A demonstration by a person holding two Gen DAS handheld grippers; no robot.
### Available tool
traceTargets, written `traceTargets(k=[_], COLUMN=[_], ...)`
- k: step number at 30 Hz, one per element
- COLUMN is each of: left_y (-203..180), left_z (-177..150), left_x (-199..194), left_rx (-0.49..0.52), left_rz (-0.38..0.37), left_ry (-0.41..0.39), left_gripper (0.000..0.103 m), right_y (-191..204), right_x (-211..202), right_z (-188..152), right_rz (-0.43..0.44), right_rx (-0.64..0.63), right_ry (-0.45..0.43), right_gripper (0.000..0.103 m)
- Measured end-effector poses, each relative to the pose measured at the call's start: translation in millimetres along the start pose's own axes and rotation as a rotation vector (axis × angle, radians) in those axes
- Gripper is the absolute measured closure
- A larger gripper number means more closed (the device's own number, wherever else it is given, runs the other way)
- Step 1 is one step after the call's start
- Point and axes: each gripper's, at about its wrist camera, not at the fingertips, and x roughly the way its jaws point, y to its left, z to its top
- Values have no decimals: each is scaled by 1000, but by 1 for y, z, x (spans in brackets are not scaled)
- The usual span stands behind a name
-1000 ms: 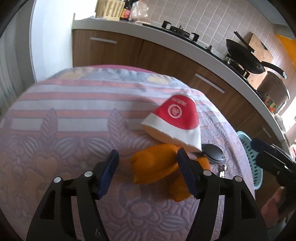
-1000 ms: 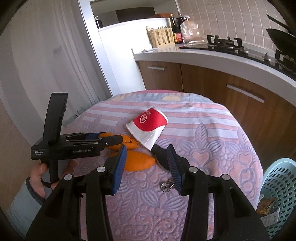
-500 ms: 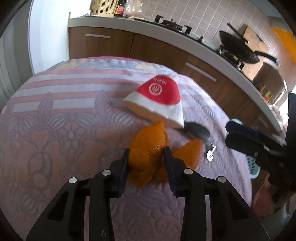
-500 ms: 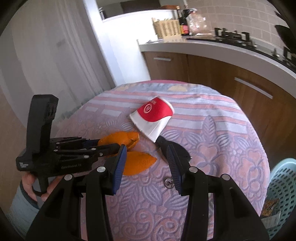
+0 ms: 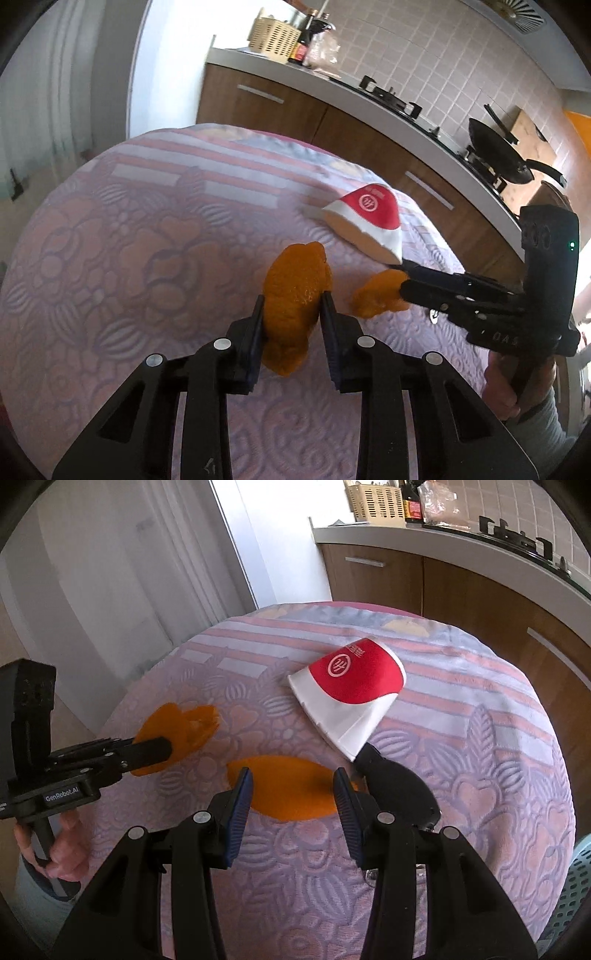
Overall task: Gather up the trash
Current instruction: 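Grasp an orange peel with the left gripper while the right grasps another peel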
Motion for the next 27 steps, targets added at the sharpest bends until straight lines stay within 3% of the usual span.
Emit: traceTargets(k=[5,10,18,21,22,27], left_y=[6,7,7,8,9,17], left_z=[-6,-6,-8,-7,-7,-8], left_x=[-2,-4,-5,-5,-6,-12], left_rx=[-24,-34,-25,-33,-36,-76], left_rz=[-7,-14,-19,-21,-22,-32], left_ry=[0,-22,-21,-27,-29,-57], left_gripper=[77,76,75,75,75,75], right_y=[1,-6,-3,1,4,29], right_x=[-1,7,14,15,14,3], right_z=[-1,3,3,0,-2,-16], right_rz=[-25,-20,18,103,125,182], right_rx=[-30,-24,-11,27,38,39], right_ry=[6,16,45,110,131,167], right_gripper=[60,47,46,58,68,71])
